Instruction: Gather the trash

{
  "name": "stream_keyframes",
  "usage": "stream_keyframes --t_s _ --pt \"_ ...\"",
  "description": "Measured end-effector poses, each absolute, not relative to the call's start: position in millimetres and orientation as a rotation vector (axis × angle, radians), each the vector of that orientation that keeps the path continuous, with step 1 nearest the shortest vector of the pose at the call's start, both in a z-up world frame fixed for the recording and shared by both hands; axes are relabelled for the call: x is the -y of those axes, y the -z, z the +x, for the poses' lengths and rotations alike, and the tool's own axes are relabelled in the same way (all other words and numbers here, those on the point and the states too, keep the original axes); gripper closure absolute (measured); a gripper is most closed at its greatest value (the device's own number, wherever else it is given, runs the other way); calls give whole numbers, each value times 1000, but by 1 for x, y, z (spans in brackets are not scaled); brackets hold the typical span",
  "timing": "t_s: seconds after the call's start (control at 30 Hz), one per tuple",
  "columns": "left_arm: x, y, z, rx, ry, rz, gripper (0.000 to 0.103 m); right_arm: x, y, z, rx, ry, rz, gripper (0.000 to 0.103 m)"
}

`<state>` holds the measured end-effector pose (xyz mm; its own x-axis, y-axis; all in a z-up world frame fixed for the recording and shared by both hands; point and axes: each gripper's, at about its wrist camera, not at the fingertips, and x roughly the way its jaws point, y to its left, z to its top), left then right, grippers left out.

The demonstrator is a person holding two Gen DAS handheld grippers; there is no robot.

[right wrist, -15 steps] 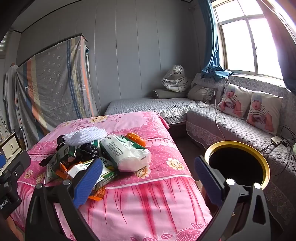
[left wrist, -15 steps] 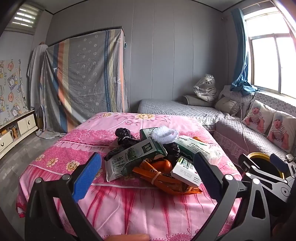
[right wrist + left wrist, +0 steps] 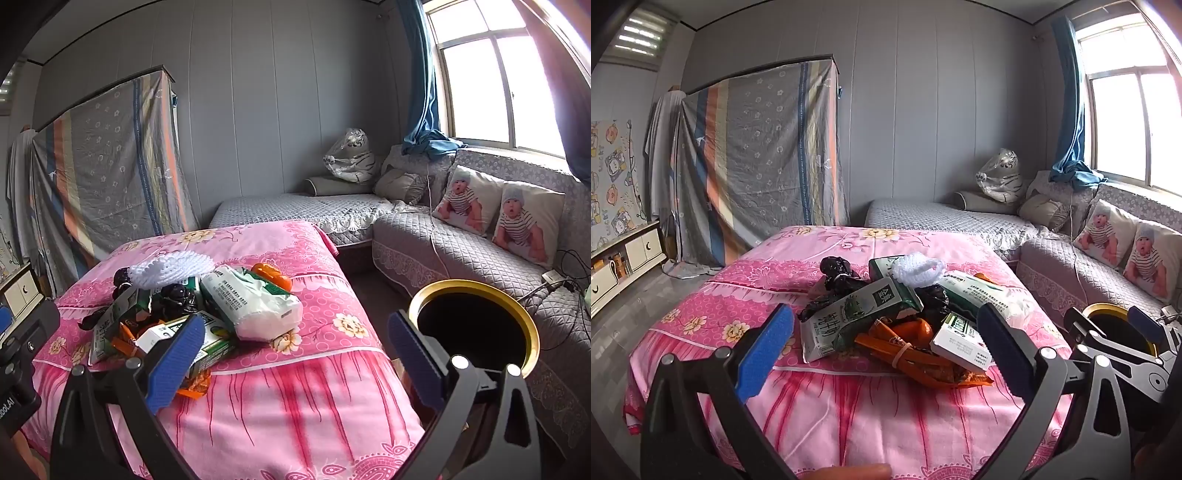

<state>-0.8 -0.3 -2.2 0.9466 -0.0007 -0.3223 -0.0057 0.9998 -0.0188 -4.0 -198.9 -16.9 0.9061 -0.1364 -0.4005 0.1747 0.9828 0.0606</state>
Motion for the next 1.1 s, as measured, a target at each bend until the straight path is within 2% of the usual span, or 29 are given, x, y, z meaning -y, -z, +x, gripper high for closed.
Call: stream_keyframes --t_s 1.1 --pt "-2 2 1 -350 9 -35 8 199 18 -5 -406 160 97 7"
